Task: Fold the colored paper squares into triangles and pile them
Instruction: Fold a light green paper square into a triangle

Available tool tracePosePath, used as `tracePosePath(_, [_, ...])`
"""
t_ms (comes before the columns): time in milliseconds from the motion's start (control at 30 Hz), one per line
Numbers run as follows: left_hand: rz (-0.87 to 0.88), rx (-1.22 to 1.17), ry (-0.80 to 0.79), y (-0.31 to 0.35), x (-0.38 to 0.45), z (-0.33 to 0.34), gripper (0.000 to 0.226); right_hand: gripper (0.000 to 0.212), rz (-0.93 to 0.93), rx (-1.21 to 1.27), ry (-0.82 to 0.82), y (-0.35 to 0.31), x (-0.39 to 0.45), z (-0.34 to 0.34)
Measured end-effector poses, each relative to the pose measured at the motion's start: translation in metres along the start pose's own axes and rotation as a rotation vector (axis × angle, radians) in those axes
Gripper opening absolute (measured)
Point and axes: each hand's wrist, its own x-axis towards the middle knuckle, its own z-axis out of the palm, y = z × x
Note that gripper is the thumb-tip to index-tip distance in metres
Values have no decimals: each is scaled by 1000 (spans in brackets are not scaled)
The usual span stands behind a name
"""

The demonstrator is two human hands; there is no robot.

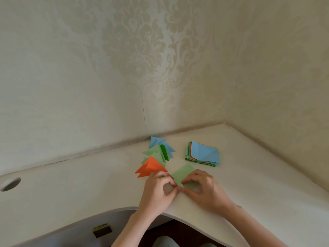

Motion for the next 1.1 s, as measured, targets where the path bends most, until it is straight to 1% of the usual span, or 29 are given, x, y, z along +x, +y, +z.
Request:
tracePosePath(67, [-33, 5, -2, 1, 2, 2, 13, 42, 45, 17, -48, -2, 4, -1])
tracePosePath(167, [-92, 9, -19, 5, 6, 4, 14, 41, 110, 55, -142, -2, 7, -4])
tracePosePath(300, [-135, 52, -25, 6, 7, 6, 20, 39, 155, 88, -206, -1, 7, -9])
tracePosePath(467, [-149, 20, -55, 5, 8, 5, 21, 37, 195, 122, -173, -3, 8, -9])
tracePosePath(633, [-171, -57, -93, 3, 11, -1, 20, 39, 171, 101, -148, -3, 6, -6])
tracePosePath(700, [-147, -82, -108, 1, 9, -5, 19, 38, 156, 73, -147, -2, 5, -5])
tracePosePath(767, [-86, -73, -116, -3, 4, -9, 15, 40, 149, 8, -140, -2, 4, -2])
tracePosePath(833, [-26, -73, -136, -6, -1, -12, 18, 41, 152, -62, -139, -4, 3, 3])
tracePosePath(900, [-10, -110, -140, -6, -6, -16, 29, 32, 151, -117, -147, -6, 2, 6])
tracePosePath(967, [-1, -136, -103, -5, -8, -18, 37, 20, 139, -139, -161, -8, 2, 6])
tracePosePath(1033, [16, -118, -56, -4, -8, -17, 38, 12, 114, -100, -198, -5, 3, 1])
tracePosePath(1100, [52, -68, -25, -6, -8, -14, 31, 9, 76, -22, -250, -3, 2, -8])
